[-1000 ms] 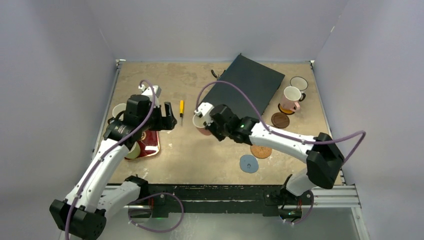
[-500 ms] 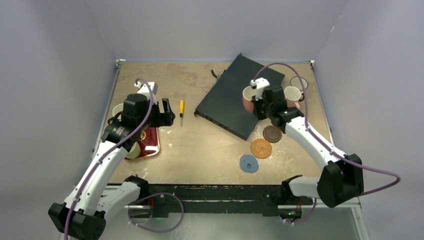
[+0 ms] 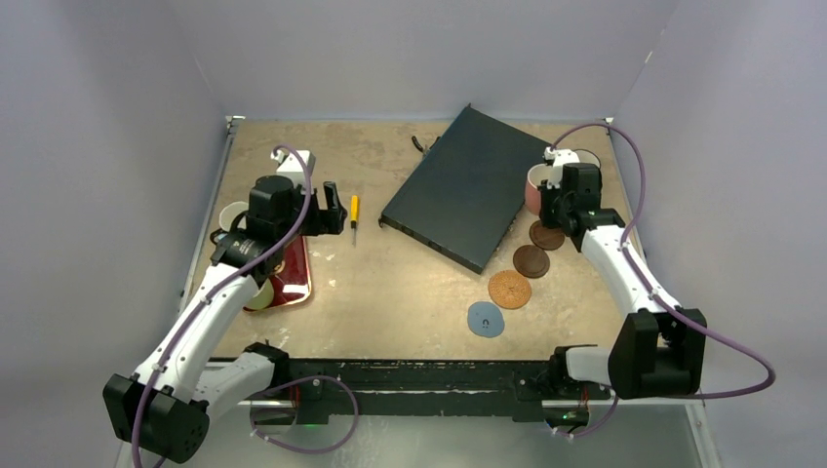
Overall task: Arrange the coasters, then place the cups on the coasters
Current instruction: Place the cup on the coaster.
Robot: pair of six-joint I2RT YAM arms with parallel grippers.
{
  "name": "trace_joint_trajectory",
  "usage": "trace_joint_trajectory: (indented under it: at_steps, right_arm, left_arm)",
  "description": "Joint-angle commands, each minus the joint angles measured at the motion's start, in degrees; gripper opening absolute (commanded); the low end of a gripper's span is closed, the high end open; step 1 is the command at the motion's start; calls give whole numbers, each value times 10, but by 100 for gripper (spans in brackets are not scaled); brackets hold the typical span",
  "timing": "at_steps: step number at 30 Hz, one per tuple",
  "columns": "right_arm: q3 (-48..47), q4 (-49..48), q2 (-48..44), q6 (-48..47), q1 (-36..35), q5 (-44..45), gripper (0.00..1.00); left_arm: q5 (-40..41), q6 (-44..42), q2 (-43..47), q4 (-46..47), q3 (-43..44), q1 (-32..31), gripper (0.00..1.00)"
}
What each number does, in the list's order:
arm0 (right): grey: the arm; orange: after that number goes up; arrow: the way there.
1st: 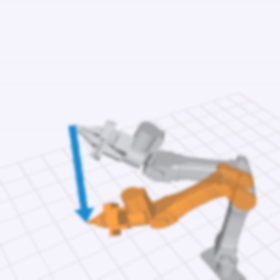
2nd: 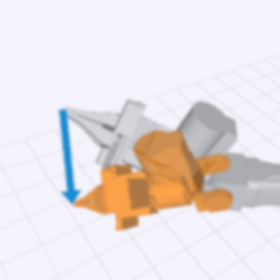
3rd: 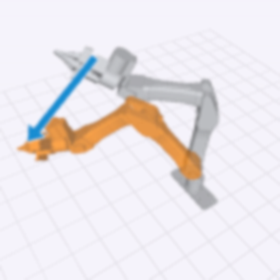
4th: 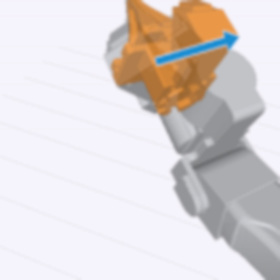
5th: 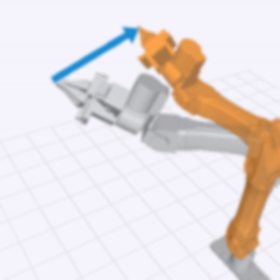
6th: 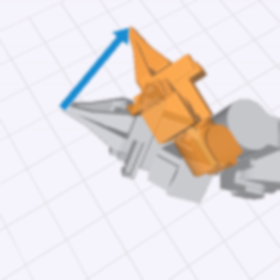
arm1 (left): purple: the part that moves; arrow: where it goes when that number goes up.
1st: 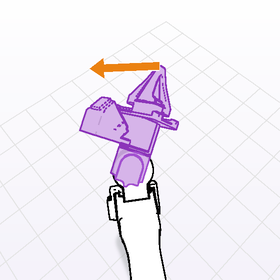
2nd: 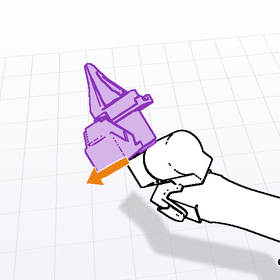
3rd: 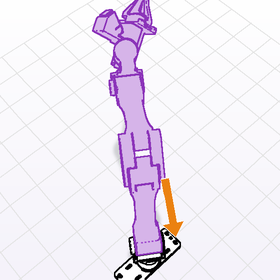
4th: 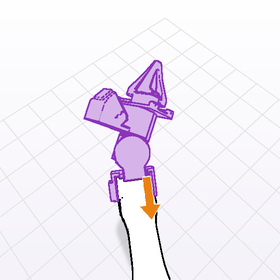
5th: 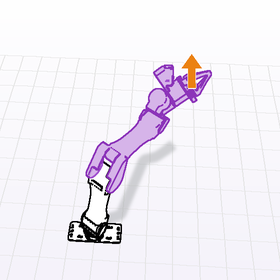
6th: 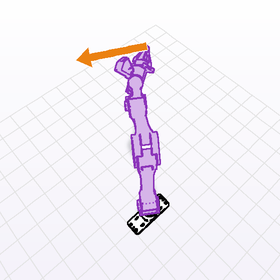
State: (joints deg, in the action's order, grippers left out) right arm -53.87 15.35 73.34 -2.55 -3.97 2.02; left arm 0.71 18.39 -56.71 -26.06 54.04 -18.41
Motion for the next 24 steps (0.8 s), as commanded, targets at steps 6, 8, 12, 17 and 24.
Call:
trace_joint_trajectory:
  at_steps: [6,8,12,17,24]
  right_arm:
    - [11,-14,-11,17,19,18,0]
    - [19,-15,-7,21,19,25,0]
    - [29,-15,11,21,23,41,0]
    - [24,-6,36,20,29,57,0]
    - [23,-10,47,21,39,50,0]
  left_arm:
    - [-4,-38,-1,79,-49,1,82]
    - [-2,-43,1,84,-58,2,82]
    - [4,-50,5,92,-71,1,82]
    - [13,-53,2,95,-84,1,82]
    - [13,-56,-2,96,-87,1,82]
